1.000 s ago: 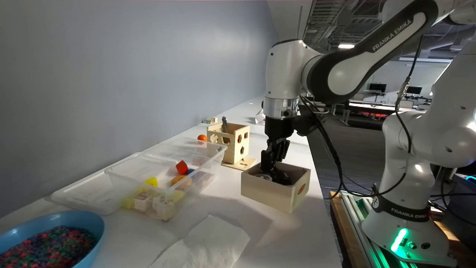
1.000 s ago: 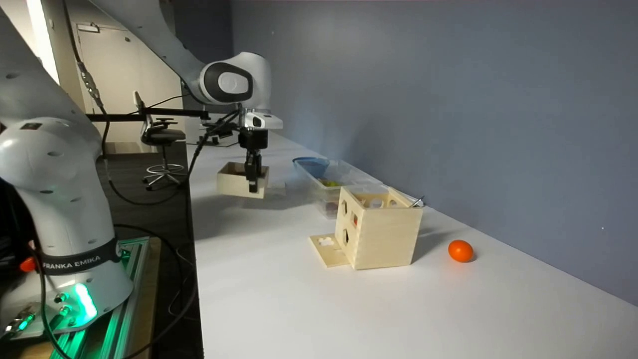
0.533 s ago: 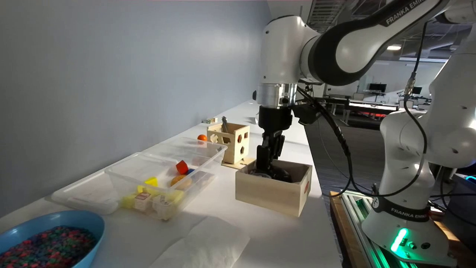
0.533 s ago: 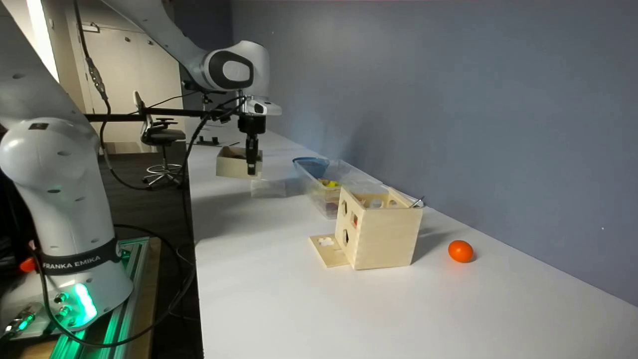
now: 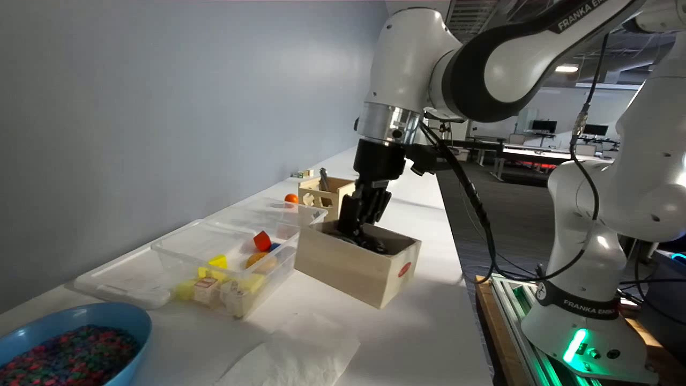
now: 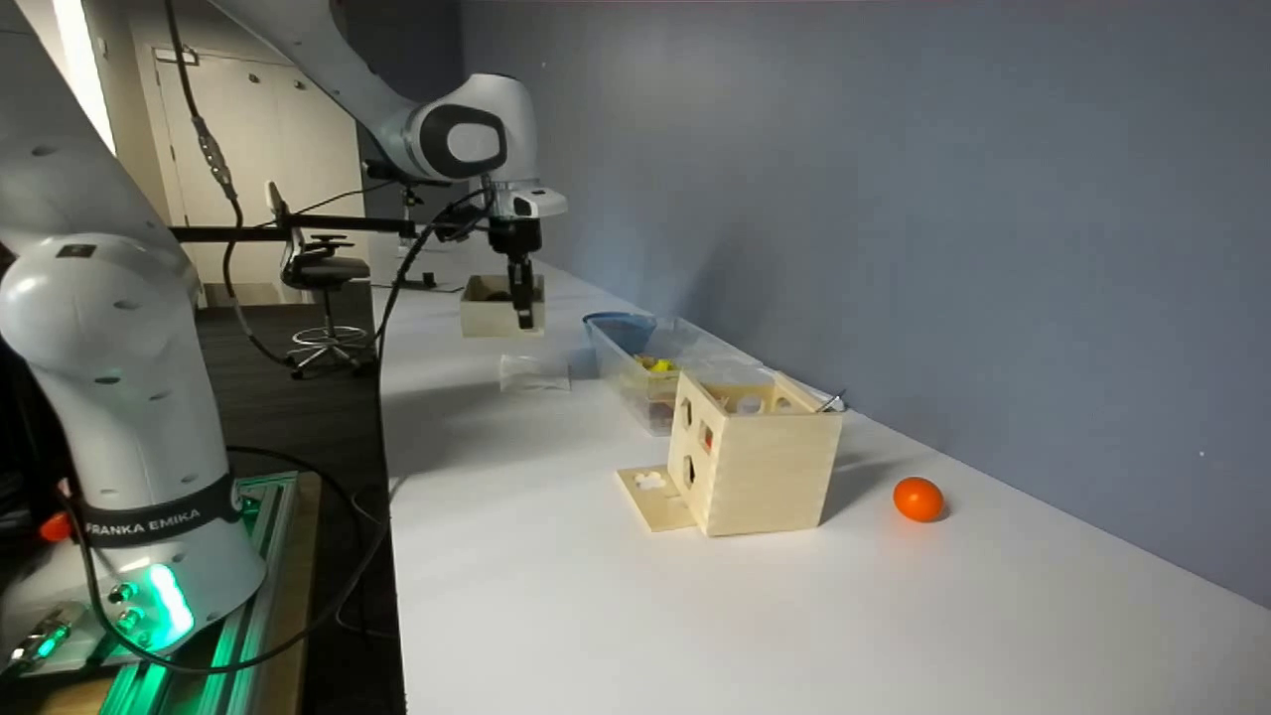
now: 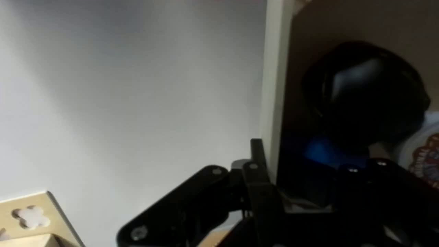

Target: Put the box inside the basket

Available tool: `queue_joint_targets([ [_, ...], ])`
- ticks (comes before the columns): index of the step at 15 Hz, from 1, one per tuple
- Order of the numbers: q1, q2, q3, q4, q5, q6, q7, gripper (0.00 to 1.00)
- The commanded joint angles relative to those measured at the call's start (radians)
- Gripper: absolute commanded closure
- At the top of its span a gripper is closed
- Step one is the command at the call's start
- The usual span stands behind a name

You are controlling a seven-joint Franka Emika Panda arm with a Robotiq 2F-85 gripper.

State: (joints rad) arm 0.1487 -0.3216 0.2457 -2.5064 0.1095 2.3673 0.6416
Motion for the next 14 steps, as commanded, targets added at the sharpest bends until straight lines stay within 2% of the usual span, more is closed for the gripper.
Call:
queue_joint_targets([
  [1, -0.025, 0.085, 0.051, 0.110, -0.028, 0.118, 0.118, 0.98],
  [2, -0.040, 0.118, 0.064, 0.143, -0.062, 0.146, 0.166, 0.98],
  [4, -0.084, 0.188, 0.101, 0.216, -0.208, 0.196, 0.294, 0.98],
  [5, -0.151, 0.230, 0.154, 0.264, -0.312, 0.210, 0.370, 0.98],
  [6, -0.187, 0.261, 0.179, 0.306, -0.391, 0.198, 0.436, 0.98],
  [7, -0.255, 0.281, 0.231, 0.345, -0.473, 0.182, 0.494, 0.98],
  [9, -0.273, 0.355, 0.237, 0.449, -0.635, 0.127, 0.628, 0.98],
  [10, -0.271, 0.403, 0.231, 0.512, -0.716, 0.092, 0.696, 0.98],
  [11, -0.152, 0.454, 0.118, 0.571, -0.795, 0.053, 0.761, 0.98],
  [14, -0.041, 0.558, 0.015, 0.703, -0.932, -0.031, 0.879, 0.98],
])
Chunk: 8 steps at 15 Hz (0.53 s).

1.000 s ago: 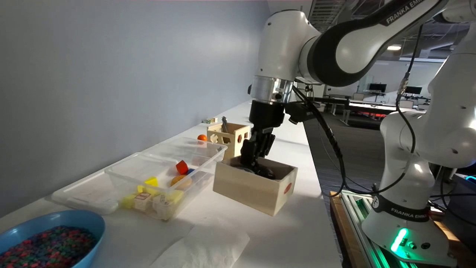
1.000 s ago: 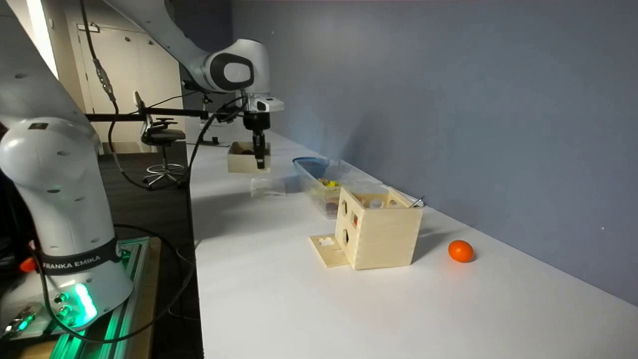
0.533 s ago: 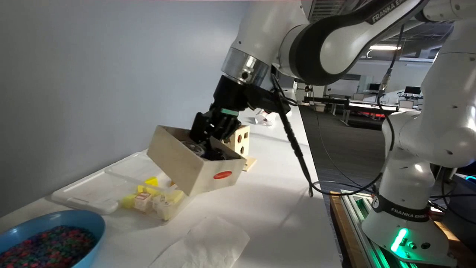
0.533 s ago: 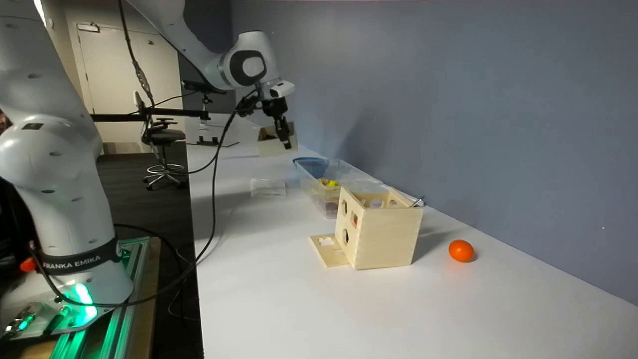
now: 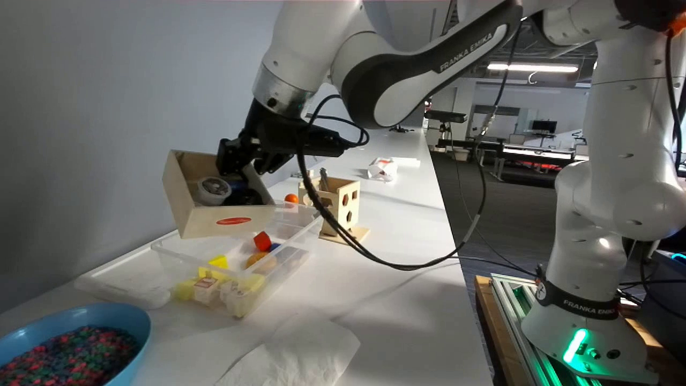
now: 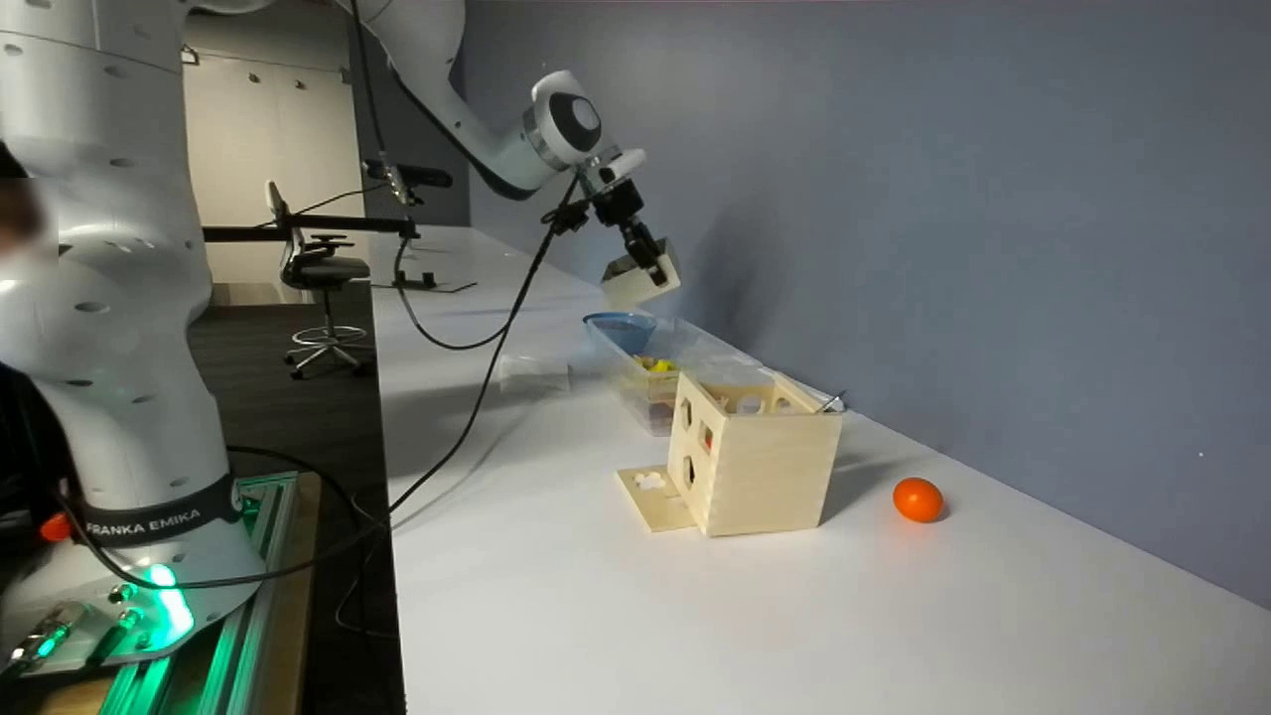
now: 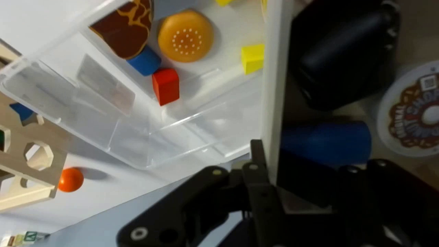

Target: Put the box inside the basket

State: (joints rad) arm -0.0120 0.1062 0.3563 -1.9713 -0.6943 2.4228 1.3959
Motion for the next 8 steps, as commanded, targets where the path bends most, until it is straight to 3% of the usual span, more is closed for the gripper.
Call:
queue_joint_targets([
  [1, 0.150, 0.163, -0.124, 0.198, -0.118, -0.102, 0.134, 0.98],
  [2, 0.160, 0.191, -0.127, 0.222, 0.014, -0.122, 0.078, 0.98],
  [3, 0.167, 0.111, -0.159, 0.122, -0.036, -0.064, 0.073, 0.90],
  [6, 0.200, 0.181, -0.178, 0.181, 0.005, -0.083, 0.071, 0.90],
  [7, 0.198, 0.172, -0.177, 0.174, 0.009, -0.073, 0.067, 0.98],
  [8, 0.203, 0.180, -0.193, 0.193, 0.003, -0.085, 0.091, 0.98],
])
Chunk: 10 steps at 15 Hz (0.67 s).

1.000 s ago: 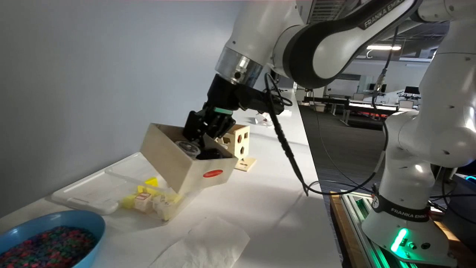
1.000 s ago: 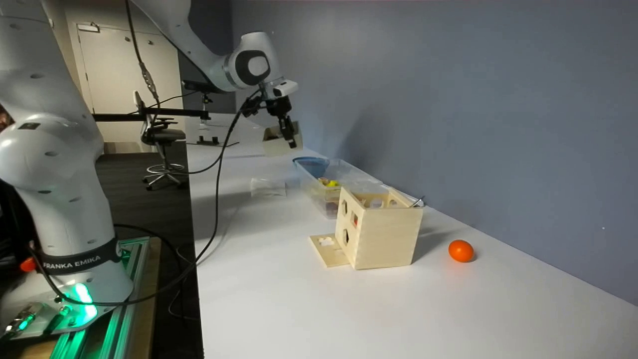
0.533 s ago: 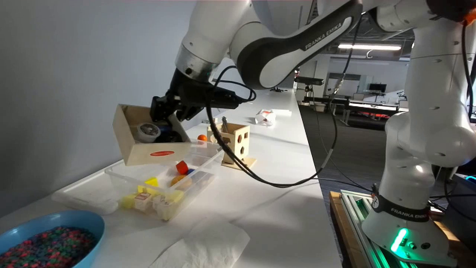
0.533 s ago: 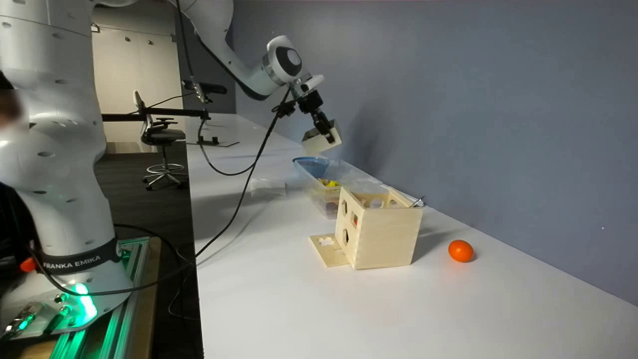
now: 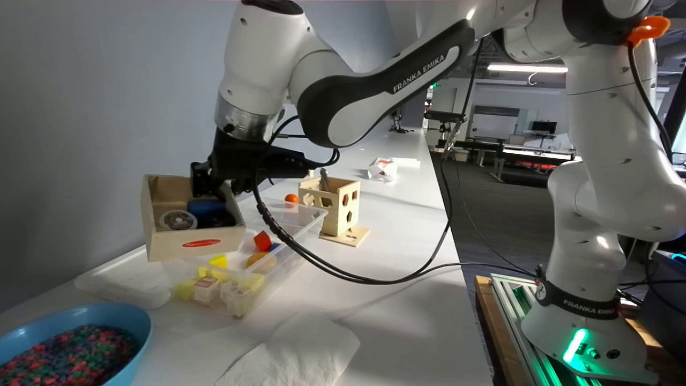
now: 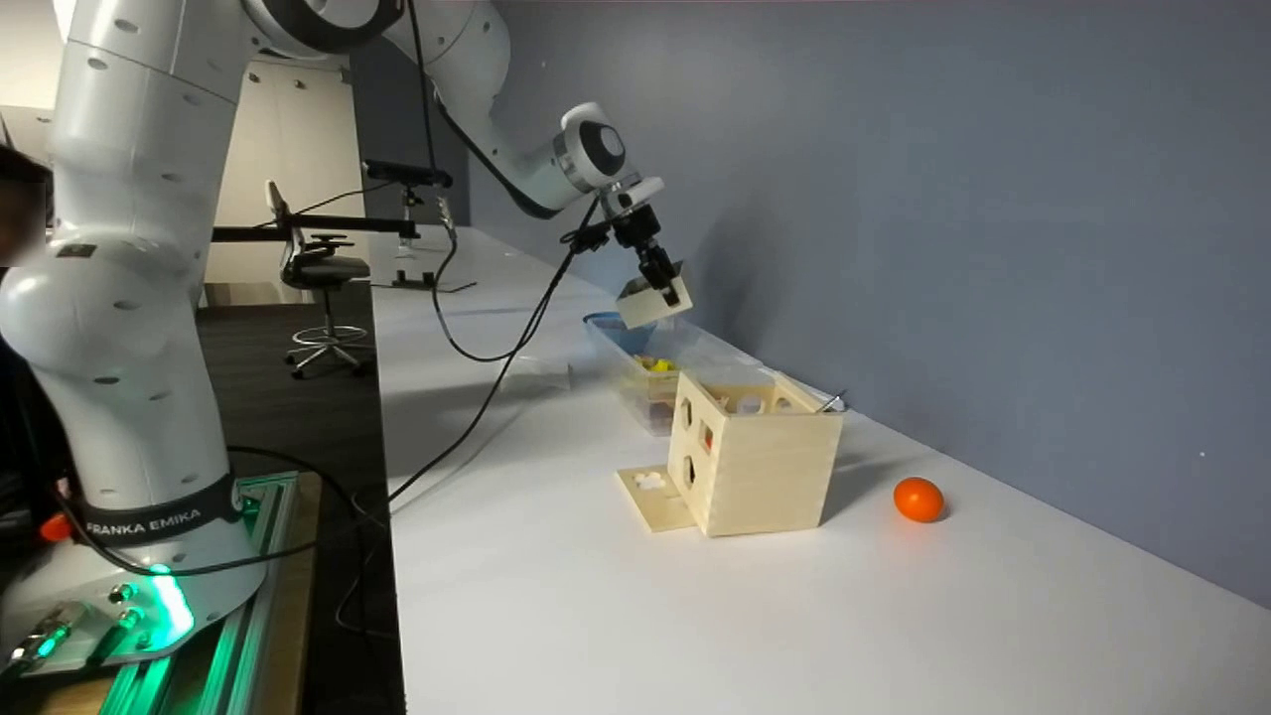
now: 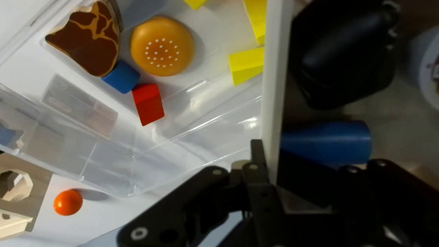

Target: Put the box inside the basket

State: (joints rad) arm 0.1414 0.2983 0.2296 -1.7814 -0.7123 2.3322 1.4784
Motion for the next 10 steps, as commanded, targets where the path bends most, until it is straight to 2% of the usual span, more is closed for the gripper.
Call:
queue_joint_targets([
  [1, 0.056, -0.001, -0.084, 0.022, 0.023, -0.009, 0.015, 0.98],
  [6, 0.065, 0.067, -0.181, 0.124, 0.025, -0.111, 0.084, 0.98],
  [10, 0.062, 0.108, -0.237, 0.198, -0.006, -0.207, 0.060, 0.98],
])
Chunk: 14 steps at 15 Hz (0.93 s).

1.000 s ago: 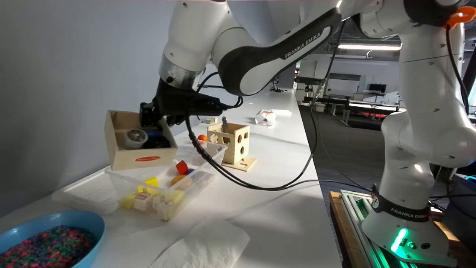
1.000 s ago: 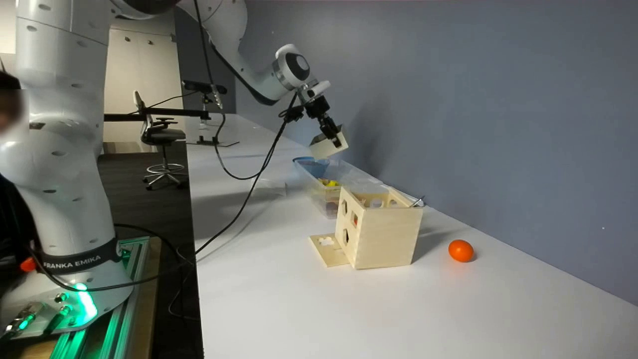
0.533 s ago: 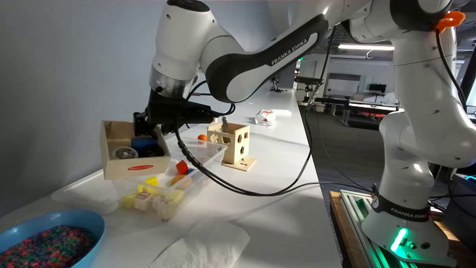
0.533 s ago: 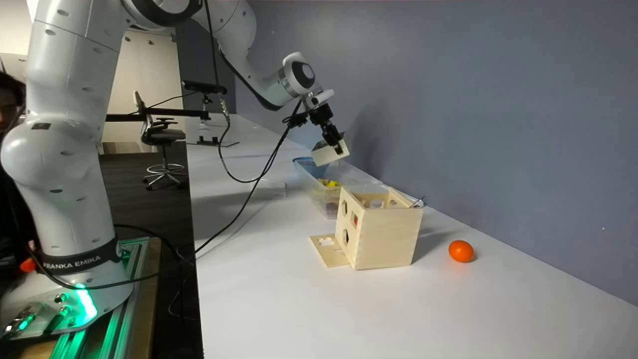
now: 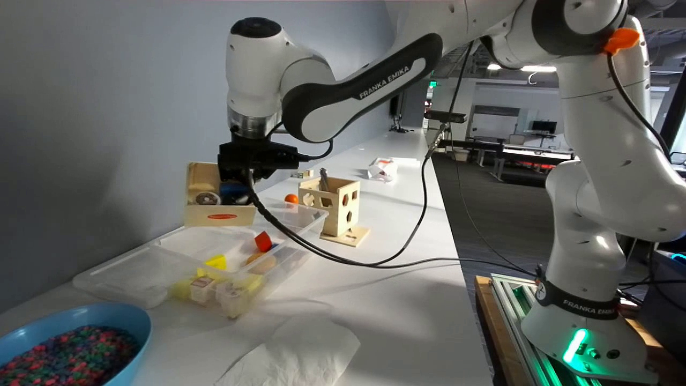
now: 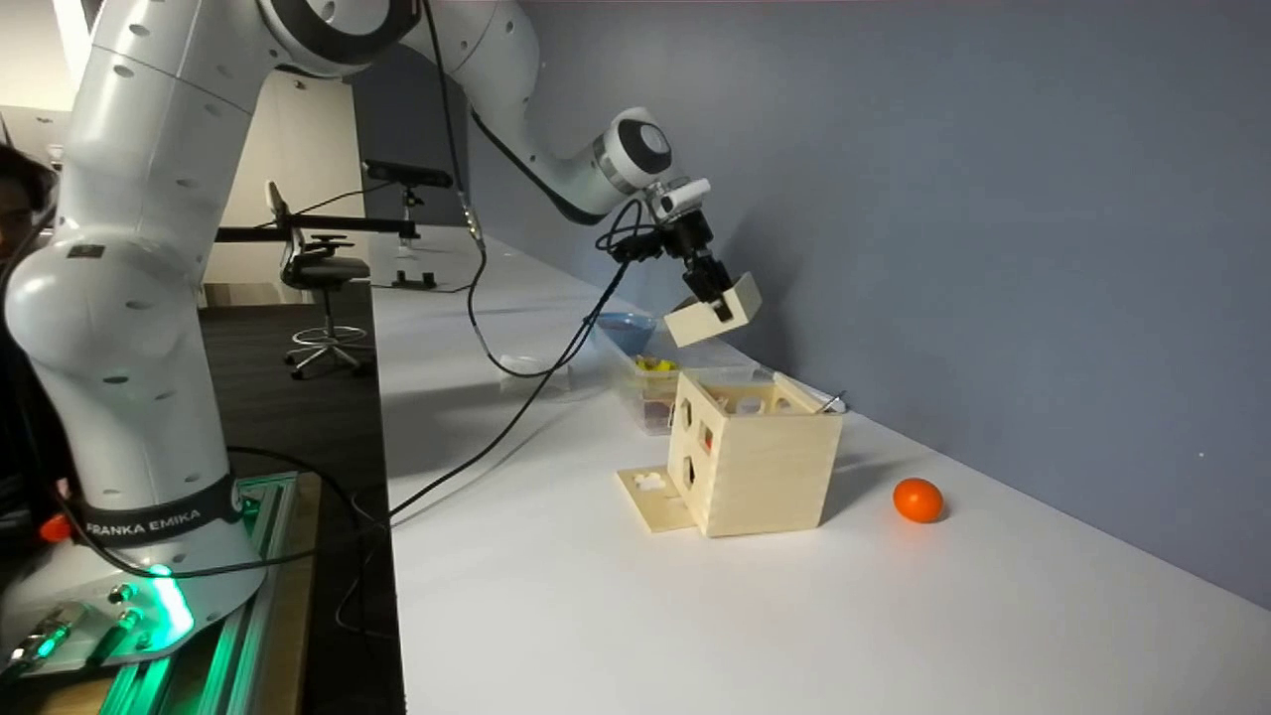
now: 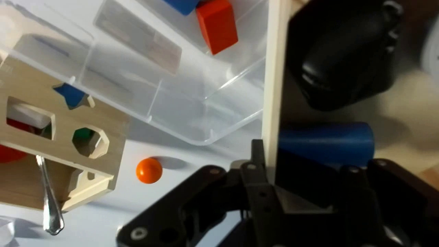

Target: Put the box inside the basket

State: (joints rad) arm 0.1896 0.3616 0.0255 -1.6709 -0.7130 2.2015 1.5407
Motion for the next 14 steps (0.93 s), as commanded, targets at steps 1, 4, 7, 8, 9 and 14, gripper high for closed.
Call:
queue_joint_targets([
  [1, 0.013, 0.039, -0.039, 0.089, -0.008, -0.089, -0.015, 0.98],
  [4, 0.001, -0.006, -0.040, 0.061, 0.000, -0.070, -0.059, 0.98],
  [7, -0.023, -0.044, -0.034, 0.027, 0.014, -0.031, -0.167, 0.98],
  [8, -0.029, -0.054, -0.035, 0.014, 0.009, -0.017, -0.207, 0.98],
  [9, -0.037, -0.066, -0.032, -0.004, 0.015, -0.006, -0.260, 0.98],
  [14, -0.078, -0.139, -0.030, -0.087, 0.080, 0.074, -0.501, 0.98],
])
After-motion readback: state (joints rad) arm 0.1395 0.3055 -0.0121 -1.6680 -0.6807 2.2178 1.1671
